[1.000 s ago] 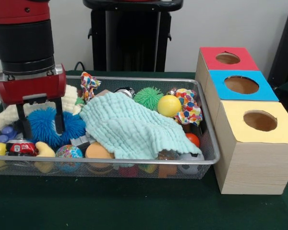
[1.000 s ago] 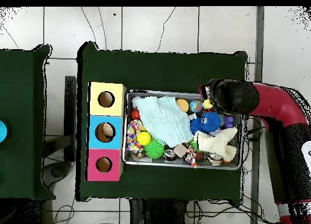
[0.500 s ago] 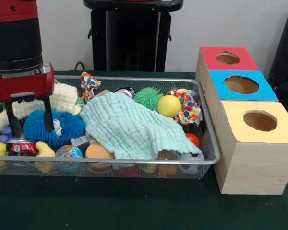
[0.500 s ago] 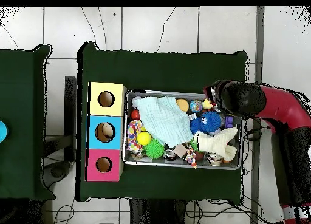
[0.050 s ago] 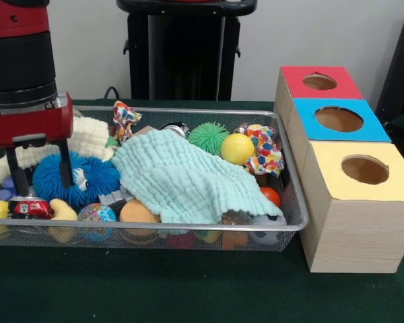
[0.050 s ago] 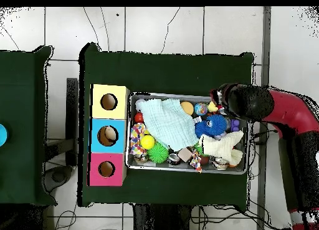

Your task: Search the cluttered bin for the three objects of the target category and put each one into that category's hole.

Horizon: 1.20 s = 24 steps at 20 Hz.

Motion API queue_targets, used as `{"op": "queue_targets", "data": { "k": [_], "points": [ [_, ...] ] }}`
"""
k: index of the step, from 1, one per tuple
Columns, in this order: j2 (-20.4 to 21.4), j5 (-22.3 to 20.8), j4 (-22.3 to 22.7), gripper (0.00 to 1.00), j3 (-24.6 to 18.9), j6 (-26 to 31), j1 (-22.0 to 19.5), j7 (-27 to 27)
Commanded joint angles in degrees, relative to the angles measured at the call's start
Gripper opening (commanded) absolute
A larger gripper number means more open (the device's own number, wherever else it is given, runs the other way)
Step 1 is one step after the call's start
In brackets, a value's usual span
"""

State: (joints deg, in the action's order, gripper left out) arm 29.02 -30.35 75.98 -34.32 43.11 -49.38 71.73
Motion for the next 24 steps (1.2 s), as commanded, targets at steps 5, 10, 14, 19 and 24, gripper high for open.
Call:
{"op": "queue_targets", "data": {
  "k": [5,10,14,19,24],
  "points": [
    [-7.8,-1.9,-2.8,1.0,-0.6,4.7,0.0,-10.3],
    [-9.4,-2.1,-5.4,1.0,-0.6,5.7,1.4,-10.4],
    [-9.8,-2.3,-6.4,1.0,-0.3,6.1,2.2,-10.3],
    [-11.1,-2.5,-9.1,1.0,-0.4,6.9,3.3,-11.2],
    [-13.0,-2.3,-12.8,1.0,-0.7,8.8,4.4,-13.0]
  ]
}}
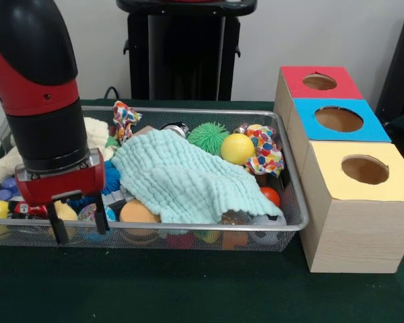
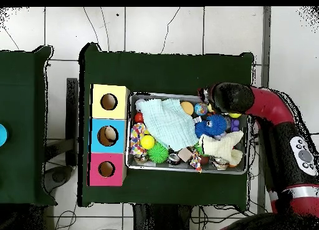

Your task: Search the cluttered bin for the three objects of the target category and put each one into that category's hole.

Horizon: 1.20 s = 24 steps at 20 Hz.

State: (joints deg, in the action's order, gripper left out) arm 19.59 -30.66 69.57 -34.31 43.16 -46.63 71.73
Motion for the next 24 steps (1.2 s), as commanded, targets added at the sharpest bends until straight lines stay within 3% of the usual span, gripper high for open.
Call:
{"op": "queue_targets", "data": {
  "k": [1,14,19,24],
  "points": [
    [-3.7,-2.0,-6.9,1.0,-0.8,9.1,1.8,-13.4],
    [1.5,-1.3,0.8,1.0,0.1,8.6,-0.5,-11.8],
    [6.1,-0.5,7.2,1.0,0.5,8.2,-2.2,-10.4],
    [8.9,0.1,10.5,1.0,0.5,9.3,-3.0,-9.3]
  ]
}}
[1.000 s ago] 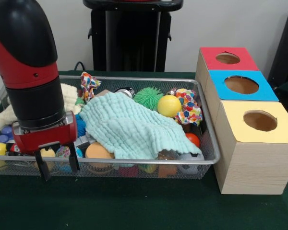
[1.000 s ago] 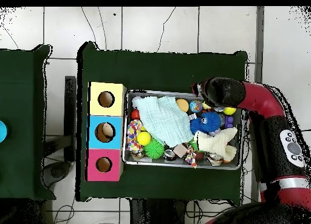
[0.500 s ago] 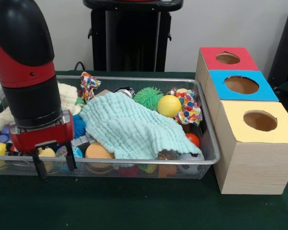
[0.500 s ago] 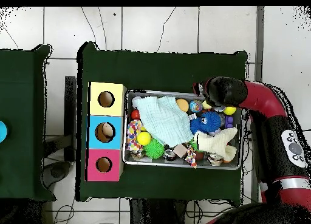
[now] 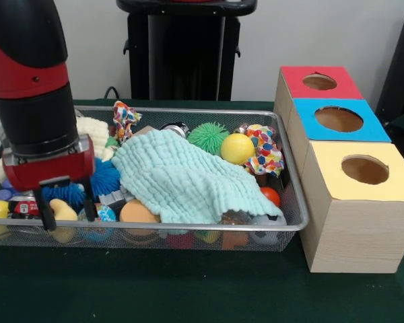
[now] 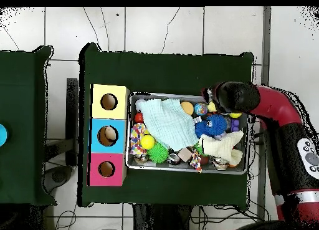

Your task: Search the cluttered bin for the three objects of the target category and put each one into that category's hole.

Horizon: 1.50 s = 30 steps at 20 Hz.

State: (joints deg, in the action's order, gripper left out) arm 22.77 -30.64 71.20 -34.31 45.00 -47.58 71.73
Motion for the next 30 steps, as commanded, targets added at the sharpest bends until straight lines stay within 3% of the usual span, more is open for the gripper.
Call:
{"op": "queue_targets", "data": {
  "k": [1,7,20,30],
  "points": [
    [6.3,0.1,9.7,1.0,0.6,7.2,-2.4,-8.9],
    [7.4,-0.9,12.8,1.0,1.2,5.1,-3.9,-7.4],
    [5.2,-2.5,14.8,1.0,1.6,1.1,-5.5,-5.6],
    [3.1,-3.4,13.3,1.0,1.7,0.0,-5.3,-5.0]
  ]
}}
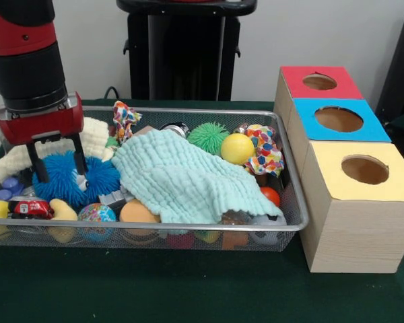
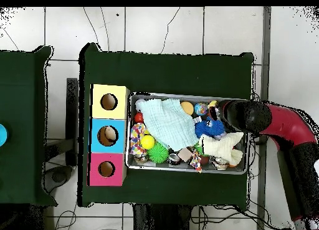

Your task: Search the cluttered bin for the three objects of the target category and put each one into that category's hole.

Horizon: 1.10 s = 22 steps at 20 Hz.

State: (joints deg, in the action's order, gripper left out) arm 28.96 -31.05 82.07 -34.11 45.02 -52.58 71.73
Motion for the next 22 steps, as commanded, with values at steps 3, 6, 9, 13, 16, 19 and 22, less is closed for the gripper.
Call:
{"op": "queue_targets", "data": {
  "k": [3,6,9,13,16,19,22],
  "points": [
    [-4.8,-3.6,1.6,1.0,1.7,-1.6,-0.5,-4.6],
    [-6.0,-4.0,1.3,1.0,2.1,-3.8,-0.8,-3.4],
    [-6.5,-4.1,1.7,1.0,2.1,-5.3,-1.3,-2.9],
    [-8.1,-4.4,0.2,1.0,2.4,-6.4,-1.2,-2.6],
    [-8.5,-4.4,0.8,1.0,2.9,-8.1,-1.7,-1.5],
    [-9.6,-4.2,1.5,1.0,2.9,-9.8,-2.3,-1.0],
    [-12.2,-4.2,0.4,1.0,2.4,-10.6,-3.2,-2.4]
  ]
}}
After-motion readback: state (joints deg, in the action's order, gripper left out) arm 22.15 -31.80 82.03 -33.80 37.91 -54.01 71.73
